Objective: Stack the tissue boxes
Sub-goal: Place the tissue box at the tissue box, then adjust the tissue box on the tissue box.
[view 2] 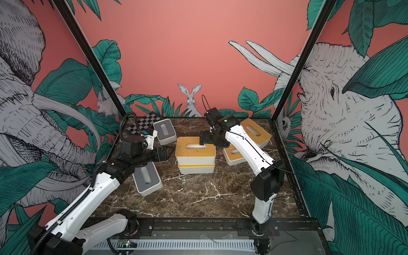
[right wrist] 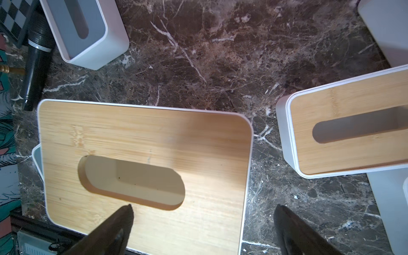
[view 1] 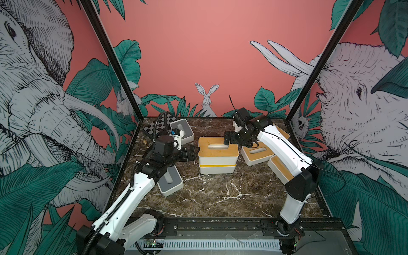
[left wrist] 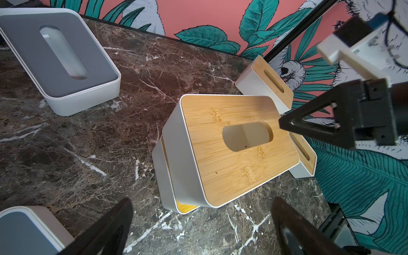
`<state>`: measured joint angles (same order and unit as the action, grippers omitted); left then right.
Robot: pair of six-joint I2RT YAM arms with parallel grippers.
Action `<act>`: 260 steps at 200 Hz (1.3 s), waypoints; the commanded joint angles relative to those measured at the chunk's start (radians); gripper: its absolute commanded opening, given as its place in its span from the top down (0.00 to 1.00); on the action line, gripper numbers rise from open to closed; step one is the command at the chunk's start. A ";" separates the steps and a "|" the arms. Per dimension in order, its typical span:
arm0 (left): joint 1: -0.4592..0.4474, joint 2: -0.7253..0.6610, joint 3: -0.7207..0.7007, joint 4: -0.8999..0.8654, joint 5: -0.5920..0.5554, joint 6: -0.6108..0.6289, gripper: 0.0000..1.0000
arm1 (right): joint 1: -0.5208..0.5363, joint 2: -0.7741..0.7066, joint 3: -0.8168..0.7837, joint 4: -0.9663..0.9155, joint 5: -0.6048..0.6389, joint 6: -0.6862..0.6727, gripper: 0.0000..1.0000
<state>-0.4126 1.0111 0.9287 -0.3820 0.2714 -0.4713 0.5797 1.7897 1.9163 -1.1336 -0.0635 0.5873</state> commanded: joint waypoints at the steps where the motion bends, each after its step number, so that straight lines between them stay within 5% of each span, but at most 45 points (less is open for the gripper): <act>1: 0.020 -0.033 0.029 -0.043 -0.002 -0.001 0.01 | -0.027 -0.075 0.032 0.007 0.031 -0.040 0.00; 80: 0.085 0.211 0.103 0.051 0.264 -0.170 0.01 | -0.140 -0.253 -0.385 0.476 -0.299 0.080 0.01; 260: -0.011 0.430 0.275 0.044 0.354 -0.187 0.01 | -0.122 -0.254 -0.568 0.627 -0.394 0.157 0.01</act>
<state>-0.4053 1.4475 1.1778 -0.3489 0.5735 -0.6365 0.4423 1.5532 1.3582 -0.5434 -0.4335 0.7208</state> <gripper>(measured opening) 0.992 0.992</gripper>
